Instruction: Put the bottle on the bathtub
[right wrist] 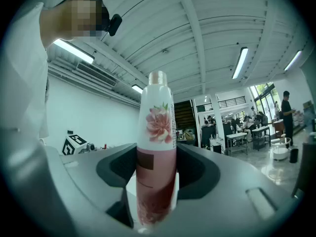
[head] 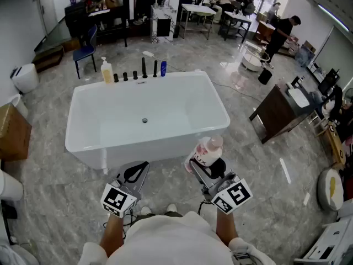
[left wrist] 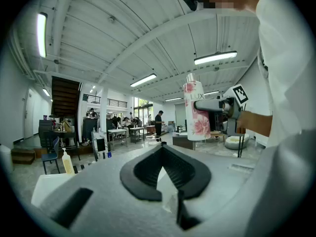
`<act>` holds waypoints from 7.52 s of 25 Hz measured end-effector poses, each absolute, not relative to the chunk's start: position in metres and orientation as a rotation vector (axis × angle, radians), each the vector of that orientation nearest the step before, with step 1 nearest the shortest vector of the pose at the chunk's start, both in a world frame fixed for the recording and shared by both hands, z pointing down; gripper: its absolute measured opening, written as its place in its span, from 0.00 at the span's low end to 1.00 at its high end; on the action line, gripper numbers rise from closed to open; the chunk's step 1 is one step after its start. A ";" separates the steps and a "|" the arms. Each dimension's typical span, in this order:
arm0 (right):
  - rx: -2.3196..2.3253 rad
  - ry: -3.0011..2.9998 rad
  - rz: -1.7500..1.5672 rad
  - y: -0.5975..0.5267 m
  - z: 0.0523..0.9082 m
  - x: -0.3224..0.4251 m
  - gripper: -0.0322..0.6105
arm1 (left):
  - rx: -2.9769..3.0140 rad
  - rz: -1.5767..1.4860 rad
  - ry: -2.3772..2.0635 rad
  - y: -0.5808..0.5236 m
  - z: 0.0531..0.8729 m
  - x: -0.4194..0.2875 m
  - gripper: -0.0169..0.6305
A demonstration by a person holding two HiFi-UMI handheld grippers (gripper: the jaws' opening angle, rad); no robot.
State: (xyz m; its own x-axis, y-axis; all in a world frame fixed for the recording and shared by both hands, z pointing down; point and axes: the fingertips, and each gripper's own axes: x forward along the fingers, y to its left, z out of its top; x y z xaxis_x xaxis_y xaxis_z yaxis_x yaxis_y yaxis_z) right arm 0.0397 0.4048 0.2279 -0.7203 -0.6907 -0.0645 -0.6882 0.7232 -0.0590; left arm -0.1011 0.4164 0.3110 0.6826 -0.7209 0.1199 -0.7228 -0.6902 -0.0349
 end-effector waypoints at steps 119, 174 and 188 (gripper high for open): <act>-1.112 2.926 -0.242 -0.245 0.327 0.107 0.43 | 2.702 0.348 -1.152 -0.190 0.412 -0.017 0.02; -1.306 3.028 -0.178 -0.601 0.731 0.045 0.42 | 2.390 0.356 -1.315 -0.350 0.737 -0.055 0.02; -1.498 2.820 0.033 -0.695 0.768 0.009 0.43 | 2.345 0.374 -1.336 -0.342 0.762 -0.061 0.02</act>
State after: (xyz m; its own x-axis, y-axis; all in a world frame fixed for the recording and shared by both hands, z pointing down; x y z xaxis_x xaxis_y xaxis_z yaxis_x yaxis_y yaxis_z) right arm 0.0095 -0.6950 0.7678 -0.5586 -0.8287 0.0359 -0.8276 0.5597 0.0423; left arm -0.0611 -0.3416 0.7617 0.5035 -0.7525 0.4245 -0.8635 -0.4542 0.2191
